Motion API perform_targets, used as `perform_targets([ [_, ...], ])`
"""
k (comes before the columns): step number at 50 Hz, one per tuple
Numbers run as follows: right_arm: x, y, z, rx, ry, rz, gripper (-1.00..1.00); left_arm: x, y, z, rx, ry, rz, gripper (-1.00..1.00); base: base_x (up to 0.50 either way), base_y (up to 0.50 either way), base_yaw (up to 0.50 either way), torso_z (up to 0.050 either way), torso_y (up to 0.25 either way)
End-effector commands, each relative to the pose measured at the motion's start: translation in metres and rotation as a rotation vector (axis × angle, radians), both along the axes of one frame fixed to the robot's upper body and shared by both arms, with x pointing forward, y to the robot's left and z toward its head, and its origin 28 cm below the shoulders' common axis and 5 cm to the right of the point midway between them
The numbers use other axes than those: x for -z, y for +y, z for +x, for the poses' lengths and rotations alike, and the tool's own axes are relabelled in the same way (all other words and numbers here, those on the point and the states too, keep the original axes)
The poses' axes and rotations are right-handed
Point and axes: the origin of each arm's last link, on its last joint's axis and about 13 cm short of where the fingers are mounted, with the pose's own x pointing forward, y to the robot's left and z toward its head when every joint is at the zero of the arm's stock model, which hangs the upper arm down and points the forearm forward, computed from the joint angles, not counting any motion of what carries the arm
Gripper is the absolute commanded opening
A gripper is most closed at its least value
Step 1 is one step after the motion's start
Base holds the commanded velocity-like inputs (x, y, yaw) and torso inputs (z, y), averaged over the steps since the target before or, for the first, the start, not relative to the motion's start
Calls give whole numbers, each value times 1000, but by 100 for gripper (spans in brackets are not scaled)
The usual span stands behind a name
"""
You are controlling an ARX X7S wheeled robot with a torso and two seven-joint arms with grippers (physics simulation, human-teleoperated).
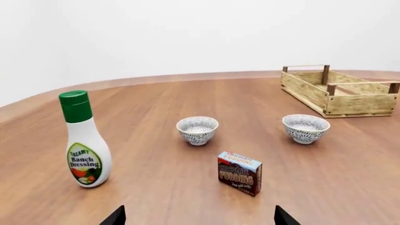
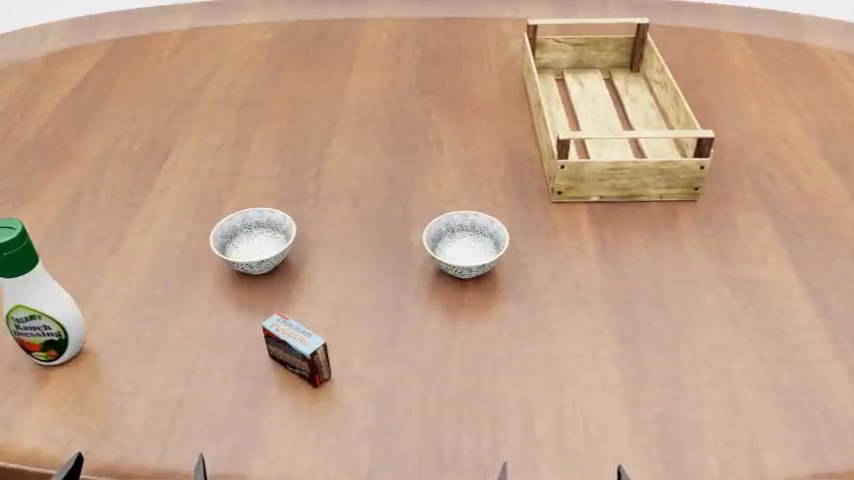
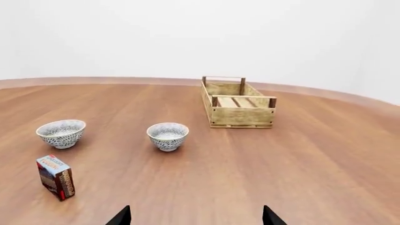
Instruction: Stack the right bowl on the left bowl and place them in the tray.
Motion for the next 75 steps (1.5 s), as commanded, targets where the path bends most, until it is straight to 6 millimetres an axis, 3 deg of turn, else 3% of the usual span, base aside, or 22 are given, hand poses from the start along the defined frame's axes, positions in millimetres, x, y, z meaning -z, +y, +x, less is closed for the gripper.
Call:
perform_targets([
  [1, -4, 0, 0, 20, 0, -1, 100, 0, 1, 0, -1, 5, -3, 100, 0, 0, 0, 0, 0],
  [10, -5, 0, 1, 22, 5, -1, 100, -2, 1, 0, -6, 3, 1, 100, 0, 0, 0, 0, 0],
  [15, -14, -1, 2, -2, 52, 21, 100, -14, 2, 4, -16, 9, -6, 100, 0, 0, 0, 0, 0],
  [22, -56, -6, 11, -3, 67, 31, 100, -64, 7, 15, 2, -12, -42, 100, 0, 0, 0, 0, 0],
  [31, -105, -5, 22, -5, 27, 28, 100, -98, 6, 25, 25, -34, -39, 100, 0, 0, 0, 0, 0],
  [49, -174, -3, 21, 4, -49, 24, 100, -166, 1, 22, 49, -144, -6, 100, 0, 0, 0, 0, 0],
  [59, -177, -3, 21, -5, -58, 22, 100, -167, 1, 21, 51, -150, -2, 100, 2, 0, 0, 0, 0],
  [75, -174, -1, 23, -16, -48, 25, 100, -162, 2, 23, 55, -137, -8, 100, 496, 0, 0, 0, 0],
])
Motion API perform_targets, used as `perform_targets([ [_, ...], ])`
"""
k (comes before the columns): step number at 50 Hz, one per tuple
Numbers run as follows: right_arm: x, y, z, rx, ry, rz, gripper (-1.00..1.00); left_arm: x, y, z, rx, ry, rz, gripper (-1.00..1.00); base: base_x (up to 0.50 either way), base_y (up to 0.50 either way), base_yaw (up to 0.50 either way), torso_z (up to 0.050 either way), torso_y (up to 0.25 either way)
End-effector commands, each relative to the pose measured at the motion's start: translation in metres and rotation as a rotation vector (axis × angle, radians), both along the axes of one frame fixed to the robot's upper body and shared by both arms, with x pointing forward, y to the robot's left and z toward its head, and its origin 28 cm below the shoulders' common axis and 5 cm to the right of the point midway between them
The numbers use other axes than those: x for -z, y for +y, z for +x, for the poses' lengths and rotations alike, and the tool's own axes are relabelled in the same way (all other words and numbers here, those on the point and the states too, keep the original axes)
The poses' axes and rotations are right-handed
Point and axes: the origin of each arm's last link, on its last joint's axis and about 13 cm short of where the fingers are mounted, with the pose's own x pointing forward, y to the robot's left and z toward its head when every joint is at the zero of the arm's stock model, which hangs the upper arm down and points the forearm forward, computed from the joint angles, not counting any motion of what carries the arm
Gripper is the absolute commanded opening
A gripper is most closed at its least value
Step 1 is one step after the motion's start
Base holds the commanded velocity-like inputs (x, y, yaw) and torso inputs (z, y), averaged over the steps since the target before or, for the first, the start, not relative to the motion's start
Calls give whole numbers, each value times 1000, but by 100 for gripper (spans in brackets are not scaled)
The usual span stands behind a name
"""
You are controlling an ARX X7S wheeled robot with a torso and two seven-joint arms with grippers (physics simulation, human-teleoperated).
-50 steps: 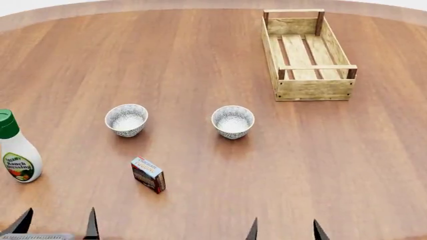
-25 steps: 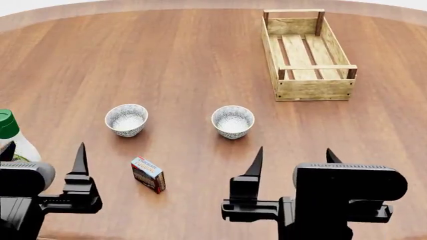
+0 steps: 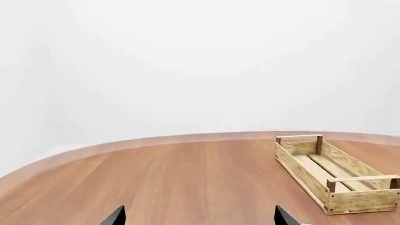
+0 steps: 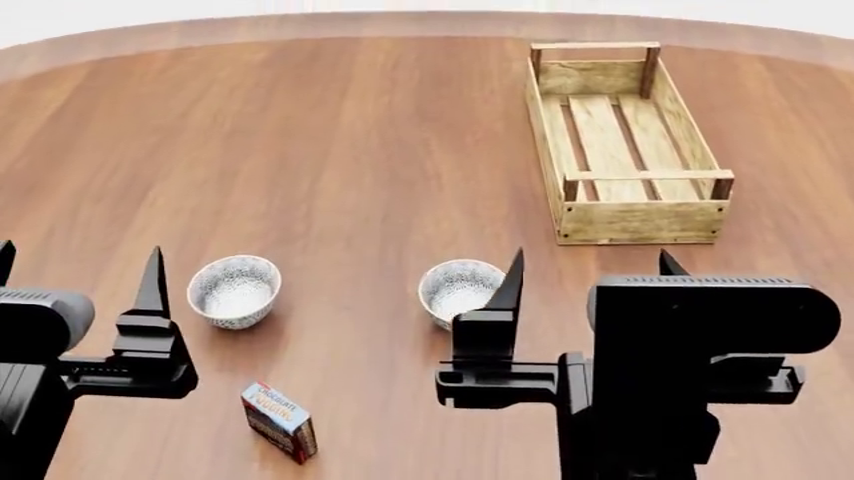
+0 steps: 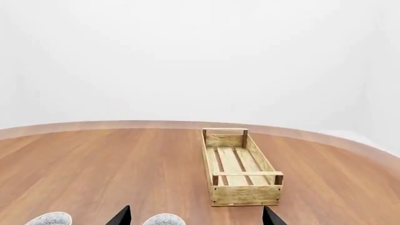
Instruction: Stack the right bowl on the left bowl and place them in the tray.
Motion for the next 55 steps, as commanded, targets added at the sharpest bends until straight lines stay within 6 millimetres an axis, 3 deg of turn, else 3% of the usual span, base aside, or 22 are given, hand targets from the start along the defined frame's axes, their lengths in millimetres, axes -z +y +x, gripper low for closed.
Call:
perform_targets([
  [1, -3, 1, 0, -10, -1, 17, 100, -1, 2, 0, 7, -3, -9, 100, 500, 0, 0, 0, 0],
  [55, -4, 1, 1, -46, 19, 28, 100, 0, 1, 3, 17, 4, -10, 100, 500, 0, 0, 0, 1],
])
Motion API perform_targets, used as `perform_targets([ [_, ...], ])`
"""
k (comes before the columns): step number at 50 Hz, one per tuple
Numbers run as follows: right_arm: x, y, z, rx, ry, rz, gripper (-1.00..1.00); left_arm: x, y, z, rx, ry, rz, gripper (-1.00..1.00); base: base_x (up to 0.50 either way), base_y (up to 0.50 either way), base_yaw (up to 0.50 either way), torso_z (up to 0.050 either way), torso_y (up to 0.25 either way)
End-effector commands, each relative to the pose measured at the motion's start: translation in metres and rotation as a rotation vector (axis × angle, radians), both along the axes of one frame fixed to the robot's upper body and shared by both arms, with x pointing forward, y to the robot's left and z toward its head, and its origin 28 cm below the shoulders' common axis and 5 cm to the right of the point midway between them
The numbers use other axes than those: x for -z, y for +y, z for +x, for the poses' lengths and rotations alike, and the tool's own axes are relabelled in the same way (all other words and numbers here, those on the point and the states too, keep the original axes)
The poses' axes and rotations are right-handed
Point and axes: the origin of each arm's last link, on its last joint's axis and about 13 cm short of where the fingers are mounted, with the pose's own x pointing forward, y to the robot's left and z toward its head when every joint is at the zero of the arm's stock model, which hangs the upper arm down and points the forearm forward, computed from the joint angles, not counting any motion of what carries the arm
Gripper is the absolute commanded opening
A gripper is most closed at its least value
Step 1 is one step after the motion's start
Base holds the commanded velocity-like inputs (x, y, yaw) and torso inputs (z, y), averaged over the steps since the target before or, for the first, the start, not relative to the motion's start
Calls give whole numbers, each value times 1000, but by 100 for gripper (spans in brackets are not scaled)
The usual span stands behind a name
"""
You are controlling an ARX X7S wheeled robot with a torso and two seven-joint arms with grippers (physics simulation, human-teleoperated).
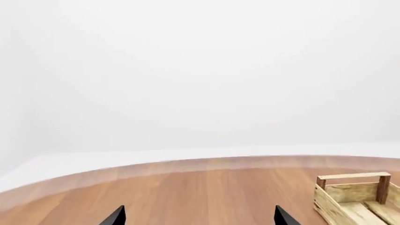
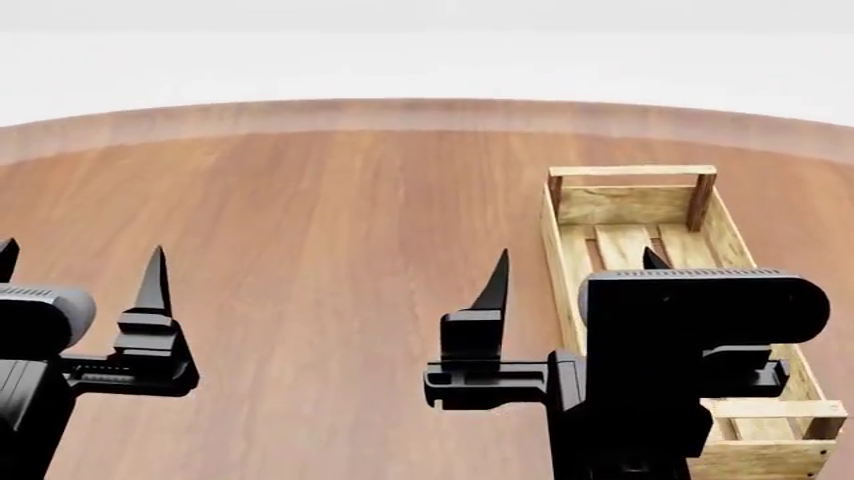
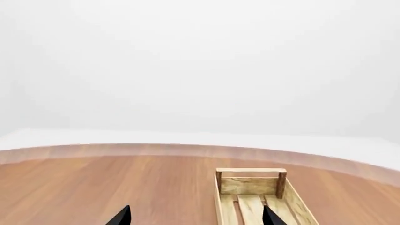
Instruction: Stack the right bowl on the left bowl and place them in the tray.
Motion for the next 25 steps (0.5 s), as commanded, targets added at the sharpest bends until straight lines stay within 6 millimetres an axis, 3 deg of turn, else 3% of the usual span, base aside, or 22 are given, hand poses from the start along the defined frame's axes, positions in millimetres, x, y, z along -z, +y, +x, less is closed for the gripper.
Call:
perform_targets([
  [1, 0, -1, 2, -8, 7, 17, 100, 1, 0, 1, 10, 0, -8, 100, 500, 0, 0, 0, 0],
  [18, 0, 0, 2, -10, 24, 20, 100, 1, 1, -1, 12, -1, -8, 100, 29, 0, 0, 0, 1],
  [25, -1, -1, 15, -98, 303, 54, 100, -1, 2, -2, 6, -3, -6, 100, 0, 0, 0, 0, 0],
])
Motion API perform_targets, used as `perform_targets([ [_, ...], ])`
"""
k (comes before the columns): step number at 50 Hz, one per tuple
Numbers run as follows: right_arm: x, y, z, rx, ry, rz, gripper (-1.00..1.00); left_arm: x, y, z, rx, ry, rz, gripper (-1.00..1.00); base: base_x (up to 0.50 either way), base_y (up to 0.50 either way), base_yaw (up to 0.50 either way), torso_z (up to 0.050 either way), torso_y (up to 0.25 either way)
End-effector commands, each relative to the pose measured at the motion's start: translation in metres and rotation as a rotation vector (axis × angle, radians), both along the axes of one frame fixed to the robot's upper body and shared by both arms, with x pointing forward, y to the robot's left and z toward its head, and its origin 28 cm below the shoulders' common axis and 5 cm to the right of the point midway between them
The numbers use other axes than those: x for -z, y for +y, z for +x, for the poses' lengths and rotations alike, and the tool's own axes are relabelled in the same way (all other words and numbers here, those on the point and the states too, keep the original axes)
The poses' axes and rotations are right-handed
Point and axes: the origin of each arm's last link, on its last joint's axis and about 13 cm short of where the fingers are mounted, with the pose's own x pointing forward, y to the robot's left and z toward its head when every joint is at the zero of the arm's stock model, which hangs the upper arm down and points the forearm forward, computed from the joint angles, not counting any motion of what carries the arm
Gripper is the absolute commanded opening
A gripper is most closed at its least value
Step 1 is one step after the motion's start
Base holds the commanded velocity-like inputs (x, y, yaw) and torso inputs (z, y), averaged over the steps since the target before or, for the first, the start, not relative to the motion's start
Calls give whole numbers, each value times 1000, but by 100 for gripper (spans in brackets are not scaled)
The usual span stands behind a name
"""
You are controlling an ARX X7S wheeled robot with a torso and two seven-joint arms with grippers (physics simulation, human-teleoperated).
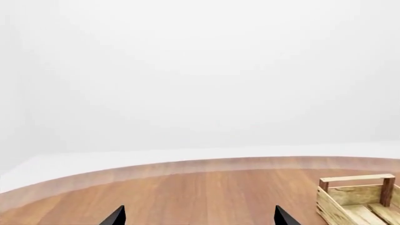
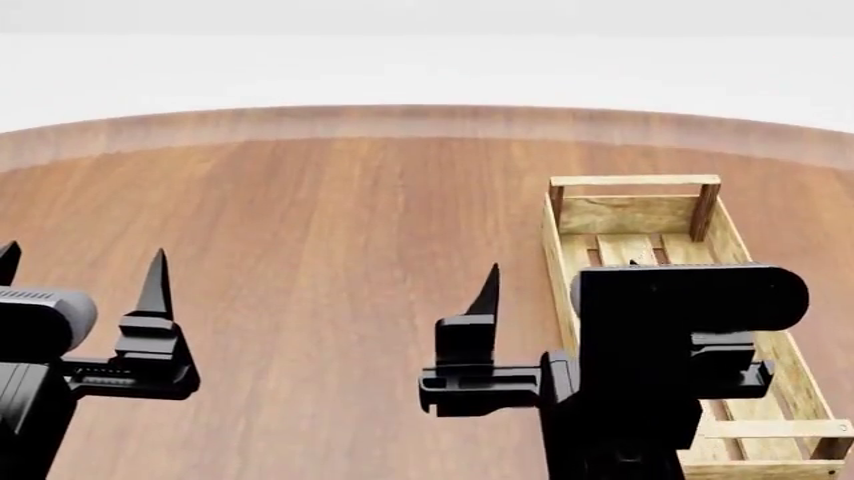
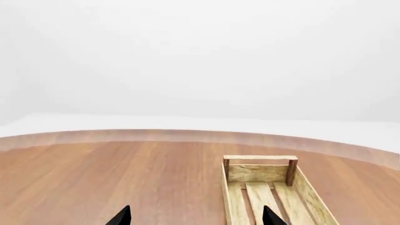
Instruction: Stack the right bowl on the left bowl and place them in the tray.
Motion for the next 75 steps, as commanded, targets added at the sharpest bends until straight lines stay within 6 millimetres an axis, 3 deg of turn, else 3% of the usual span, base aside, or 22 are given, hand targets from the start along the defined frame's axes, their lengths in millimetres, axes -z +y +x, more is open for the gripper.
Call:
perform_targets([
  [1, -2, -2, 13, -57, 233, 32, 100, -2, 2, -1, 2, -6, -7, 100, 0, 0, 0, 0, 0],
  [15, 0, -9, 14, -57, 413, 16, 100, -3, 2, 0, 4, -6, -7, 100, 0, 0, 0, 0, 0],
  [38, 40, -14, 2, -100, 741, -33, 100, -2, 3, 0, -1, -3, -6, 100, 0, 0, 0, 0, 0],
  [50, 65, -18, -5, -99, 831, -54, 100, -2, 3, 0, 0, -3, -7, 100, 0, 0, 0, 0, 0],
  [75, 87, -18, -4, -111, 898, -64, 100, -3, 4, -1, 0, -5, -6, 100, 0, 0, 0, 0, 0],
])
